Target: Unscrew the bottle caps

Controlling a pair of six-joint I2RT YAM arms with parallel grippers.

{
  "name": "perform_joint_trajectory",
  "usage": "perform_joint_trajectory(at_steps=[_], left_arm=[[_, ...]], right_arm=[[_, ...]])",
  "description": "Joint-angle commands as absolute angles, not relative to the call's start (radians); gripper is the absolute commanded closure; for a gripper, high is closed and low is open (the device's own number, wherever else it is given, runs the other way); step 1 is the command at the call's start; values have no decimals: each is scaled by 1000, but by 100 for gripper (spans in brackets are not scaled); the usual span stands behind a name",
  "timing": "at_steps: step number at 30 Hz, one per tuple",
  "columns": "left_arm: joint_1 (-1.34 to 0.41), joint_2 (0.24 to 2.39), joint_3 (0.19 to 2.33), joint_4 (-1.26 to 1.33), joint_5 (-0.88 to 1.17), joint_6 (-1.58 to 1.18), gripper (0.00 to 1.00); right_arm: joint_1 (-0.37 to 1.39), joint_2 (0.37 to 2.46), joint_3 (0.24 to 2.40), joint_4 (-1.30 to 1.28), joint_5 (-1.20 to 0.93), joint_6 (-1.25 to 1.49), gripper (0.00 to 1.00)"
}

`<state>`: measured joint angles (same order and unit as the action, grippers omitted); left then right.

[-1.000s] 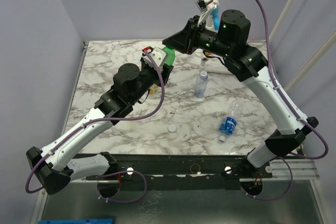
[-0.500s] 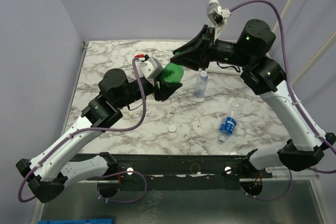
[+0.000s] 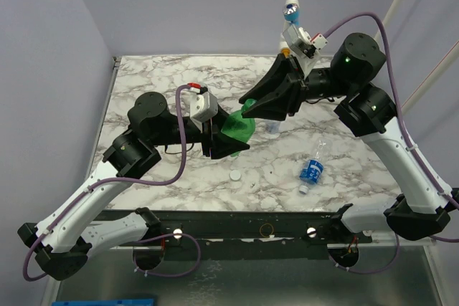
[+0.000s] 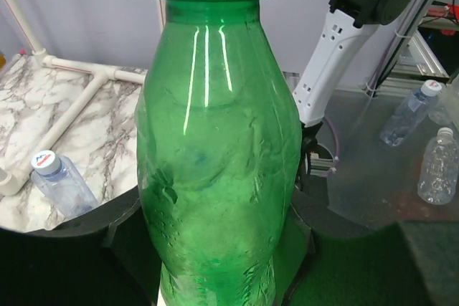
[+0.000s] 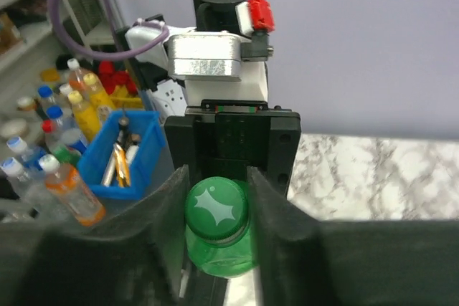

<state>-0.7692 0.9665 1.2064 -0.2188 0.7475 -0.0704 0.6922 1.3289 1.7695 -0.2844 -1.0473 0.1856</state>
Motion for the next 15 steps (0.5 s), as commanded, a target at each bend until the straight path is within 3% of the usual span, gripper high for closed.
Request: perform_joint_trajectory(at_steps=[1, 2, 4, 6, 15], left_arm=[[-767, 939, 1217, -244, 680, -20, 100], [-768, 937, 1212, -243, 635, -6, 100], [-768, 934, 1195, -241, 526, 33, 100], [-767, 936, 1175, -232, 430, 64, 100], [-766, 973, 1141, -156, 116, 149, 100]], right_arm=[[686, 1307, 1779, -297, -848, 186, 44], [686, 1304, 1781, -298, -767, 191, 28], [686, 1309, 1802, -311, -629, 199, 10], [685, 1317, 1825, -328, -519, 210, 0], [686, 1450, 1960, -486, -318, 286, 0]])
